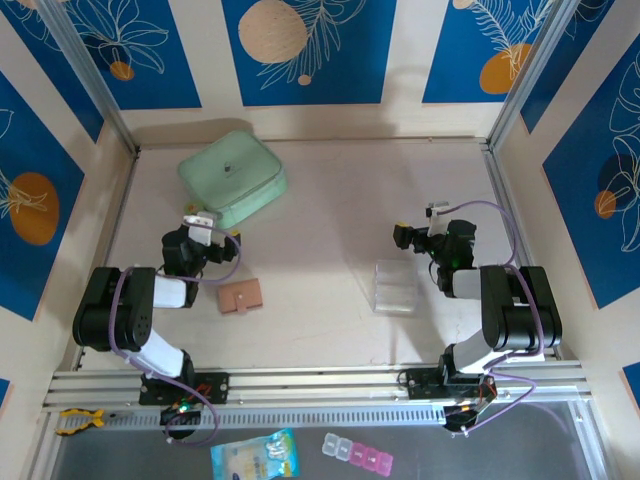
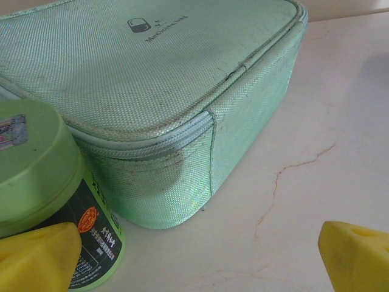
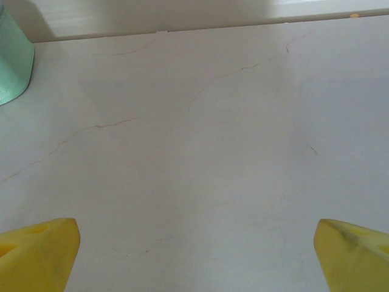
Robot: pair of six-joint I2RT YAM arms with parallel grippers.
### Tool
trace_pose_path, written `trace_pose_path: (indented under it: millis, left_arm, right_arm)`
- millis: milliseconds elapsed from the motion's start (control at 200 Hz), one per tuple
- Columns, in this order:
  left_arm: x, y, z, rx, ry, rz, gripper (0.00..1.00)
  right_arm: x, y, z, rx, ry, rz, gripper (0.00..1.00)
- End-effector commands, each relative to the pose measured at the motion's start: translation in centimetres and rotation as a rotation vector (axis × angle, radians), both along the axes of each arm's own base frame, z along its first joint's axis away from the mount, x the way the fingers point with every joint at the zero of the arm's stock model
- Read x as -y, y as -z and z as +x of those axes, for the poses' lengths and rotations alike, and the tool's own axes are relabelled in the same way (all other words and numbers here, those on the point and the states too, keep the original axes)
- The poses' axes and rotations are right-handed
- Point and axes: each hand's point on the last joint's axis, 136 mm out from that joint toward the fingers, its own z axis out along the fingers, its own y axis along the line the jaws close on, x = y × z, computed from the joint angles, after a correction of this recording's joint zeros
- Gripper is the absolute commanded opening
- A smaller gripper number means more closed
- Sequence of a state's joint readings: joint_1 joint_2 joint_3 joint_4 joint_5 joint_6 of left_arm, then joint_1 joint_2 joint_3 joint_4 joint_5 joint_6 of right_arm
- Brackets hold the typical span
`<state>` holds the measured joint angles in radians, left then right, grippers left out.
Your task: Take the credit cards out of the card holder
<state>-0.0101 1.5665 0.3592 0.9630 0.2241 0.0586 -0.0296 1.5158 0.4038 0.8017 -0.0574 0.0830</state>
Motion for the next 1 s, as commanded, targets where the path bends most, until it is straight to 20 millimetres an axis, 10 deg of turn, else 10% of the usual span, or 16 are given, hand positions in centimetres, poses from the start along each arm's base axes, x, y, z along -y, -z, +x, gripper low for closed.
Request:
trace_pose_path:
  millis: [0,535,995]
  left_arm:
    - [-0.2,-0.7,-0.4,0.047,-0.003,-0.003,1.00]
    - [-2.8,-8.8,-1.3,-0.041,-0.231,-0.094,1.00]
    - [1.5,-14.1,-5.1,-0.371,-0.016,-0.176,0.98]
  right_arm:
    - [0.0,-1.0,0.4,0.006,0.015,-0.025,0.99]
    - [1.5,-4.0,-2.4,-0.252,0.178,0.085,0.95]
    - [0.5,-2.5,-9.6,-0.678,0.216,0.118,0.69]
